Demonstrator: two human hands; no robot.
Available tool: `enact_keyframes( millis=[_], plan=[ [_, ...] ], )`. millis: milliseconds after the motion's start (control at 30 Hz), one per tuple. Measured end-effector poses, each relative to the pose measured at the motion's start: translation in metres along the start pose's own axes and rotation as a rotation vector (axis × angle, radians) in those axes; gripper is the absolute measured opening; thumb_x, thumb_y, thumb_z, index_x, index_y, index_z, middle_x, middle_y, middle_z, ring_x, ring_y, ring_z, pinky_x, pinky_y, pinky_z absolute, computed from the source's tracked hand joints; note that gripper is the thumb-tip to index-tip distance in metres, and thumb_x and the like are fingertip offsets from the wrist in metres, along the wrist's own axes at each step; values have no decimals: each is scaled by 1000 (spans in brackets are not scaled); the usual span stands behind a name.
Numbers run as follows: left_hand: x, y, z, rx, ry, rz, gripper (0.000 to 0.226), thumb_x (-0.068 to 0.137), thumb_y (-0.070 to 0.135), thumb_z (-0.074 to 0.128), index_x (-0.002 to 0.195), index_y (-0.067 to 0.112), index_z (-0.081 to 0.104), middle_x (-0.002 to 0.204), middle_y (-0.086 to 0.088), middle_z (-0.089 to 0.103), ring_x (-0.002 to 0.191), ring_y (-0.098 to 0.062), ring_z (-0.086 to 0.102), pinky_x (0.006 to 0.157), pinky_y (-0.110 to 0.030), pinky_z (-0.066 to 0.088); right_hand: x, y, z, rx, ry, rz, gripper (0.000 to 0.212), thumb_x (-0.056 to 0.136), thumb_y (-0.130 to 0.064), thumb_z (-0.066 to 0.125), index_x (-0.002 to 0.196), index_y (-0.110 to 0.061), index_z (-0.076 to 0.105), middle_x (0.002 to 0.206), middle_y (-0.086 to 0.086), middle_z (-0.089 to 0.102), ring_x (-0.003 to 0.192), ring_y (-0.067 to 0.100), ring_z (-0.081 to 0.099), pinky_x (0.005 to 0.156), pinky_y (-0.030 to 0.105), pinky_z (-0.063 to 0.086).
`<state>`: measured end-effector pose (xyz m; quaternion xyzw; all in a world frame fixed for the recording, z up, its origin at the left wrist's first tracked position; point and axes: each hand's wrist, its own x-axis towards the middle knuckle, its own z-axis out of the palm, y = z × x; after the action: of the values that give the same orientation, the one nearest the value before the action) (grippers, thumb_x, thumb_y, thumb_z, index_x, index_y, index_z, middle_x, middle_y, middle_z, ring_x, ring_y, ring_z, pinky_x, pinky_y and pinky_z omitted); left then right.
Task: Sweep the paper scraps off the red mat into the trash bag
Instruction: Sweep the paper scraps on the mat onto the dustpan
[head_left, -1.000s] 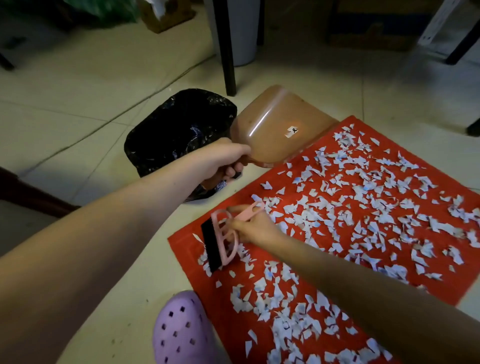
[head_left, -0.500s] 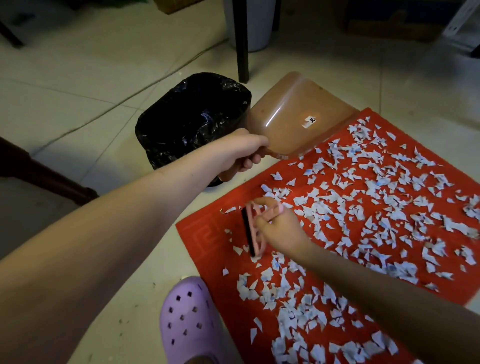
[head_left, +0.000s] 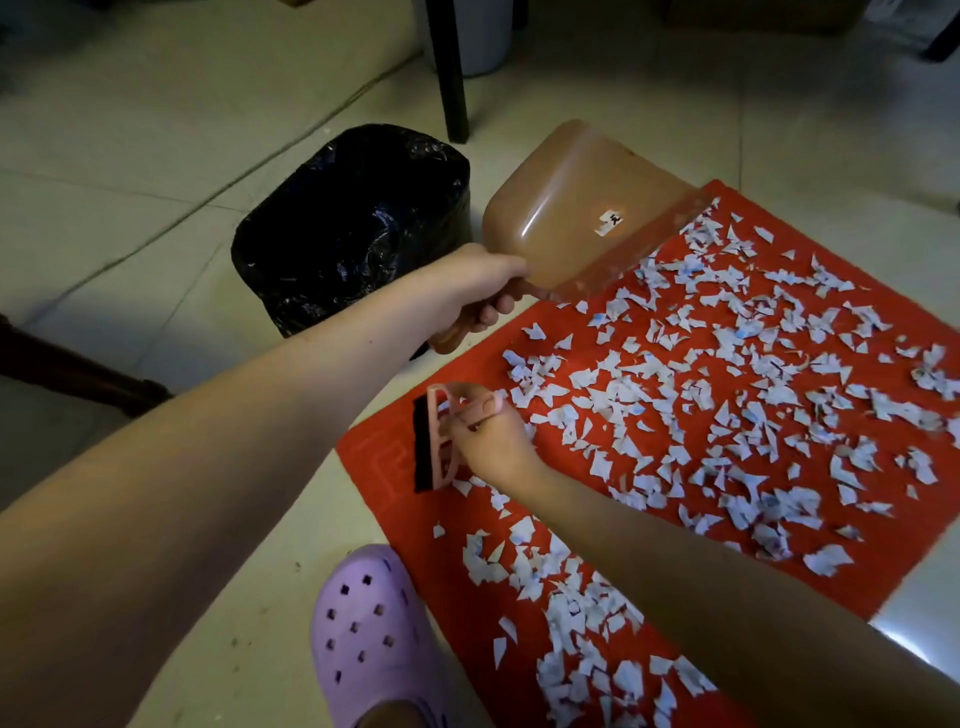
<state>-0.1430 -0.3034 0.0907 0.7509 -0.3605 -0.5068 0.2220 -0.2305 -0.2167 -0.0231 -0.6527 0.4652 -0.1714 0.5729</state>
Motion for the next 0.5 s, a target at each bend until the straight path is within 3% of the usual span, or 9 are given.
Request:
enact_keyframes(
  millis=[100, 200, 333, 400, 500],
  plan=[
    [-1, -1, 1, 5, -6, 11, 25, 96, 30, 51, 78, 13, 54, 55, 0, 46, 39, -10, 36, 40, -18, 32, -7, 5, -24, -4, 61, 56, 39, 95, -12, 48, 134, -15, 48, 93, -1, 63, 74, 12, 65, 61, 22, 54],
    [-2, -2, 1, 4, -12, 19, 23, 95, 30, 52, 79, 13, 53, 55, 0, 46, 40, -10, 35, 39, -16, 31, -17, 9, -52, 4, 165, 81, 37, 95, -12, 48, 132, -18, 48, 86, -6, 62, 55, -1, 61, 47, 16, 50],
    [-3, -2, 2, 14, -14, 21, 20, 95, 28, 52, 83, 12, 54, 55, -1, 46, 40, -11, 35, 38, -14, 31, -26, 5, -66, 170, 205, 59, 36, 92, -9, 52, 126, -23, 51, 97, 5, 68, 70, 15, 71, 65, 40, 61],
    [-3, -1, 5, 18, -21, 26, 20, 95, 28, 52, 85, 11, 55, 56, -1, 46, 41, -12, 35, 39, -16, 32, -27, 3, -56, 182, 127, 55, 37, 93, -8, 51, 127, -24, 50, 103, 6, 67, 73, 18, 72, 67, 37, 61],
    [-1, -1, 8, 42, -20, 22, 22, 95, 29, 52, 83, 11, 56, 55, 0, 47, 42, -11, 37, 43, -19, 33, -20, 6, -33, 59, 63, 25, 46, 95, -18, 52, 140, -19, 41, 119, -3, 59, 96, 13, 65, 81, 27, 57]
  ],
)
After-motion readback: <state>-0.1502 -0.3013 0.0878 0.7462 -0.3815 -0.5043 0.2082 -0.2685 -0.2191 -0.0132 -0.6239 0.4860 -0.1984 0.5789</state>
